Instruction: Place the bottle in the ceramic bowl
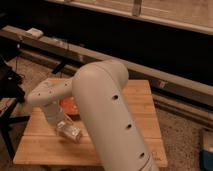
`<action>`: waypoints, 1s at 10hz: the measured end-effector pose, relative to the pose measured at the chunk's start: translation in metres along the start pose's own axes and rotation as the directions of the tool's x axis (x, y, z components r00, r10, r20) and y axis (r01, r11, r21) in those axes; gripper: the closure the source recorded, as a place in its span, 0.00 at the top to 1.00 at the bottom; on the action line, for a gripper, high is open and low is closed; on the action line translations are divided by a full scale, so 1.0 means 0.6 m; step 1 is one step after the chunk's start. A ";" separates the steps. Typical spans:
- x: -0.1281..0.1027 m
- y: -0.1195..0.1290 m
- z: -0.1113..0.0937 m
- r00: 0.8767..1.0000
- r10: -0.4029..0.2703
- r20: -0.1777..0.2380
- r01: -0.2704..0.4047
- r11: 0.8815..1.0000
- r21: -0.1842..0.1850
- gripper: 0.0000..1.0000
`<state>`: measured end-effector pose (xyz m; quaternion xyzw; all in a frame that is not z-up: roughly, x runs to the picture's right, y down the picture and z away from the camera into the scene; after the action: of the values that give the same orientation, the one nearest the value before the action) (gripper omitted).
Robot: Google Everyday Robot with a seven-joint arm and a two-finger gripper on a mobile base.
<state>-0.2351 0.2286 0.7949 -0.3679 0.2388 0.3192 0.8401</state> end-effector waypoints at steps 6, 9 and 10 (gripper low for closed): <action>-0.016 0.011 -0.010 1.000 -0.009 -0.008 0.009 0.999 0.034 0.19; -0.014 0.004 -0.082 0.998 0.011 0.065 -0.010 1.000 -0.013 0.00; -0.011 -0.004 -0.114 0.995 0.028 0.100 -0.025 0.999 -0.034 0.00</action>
<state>-0.2492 0.1721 0.7583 -0.3617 0.1961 0.3522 0.8406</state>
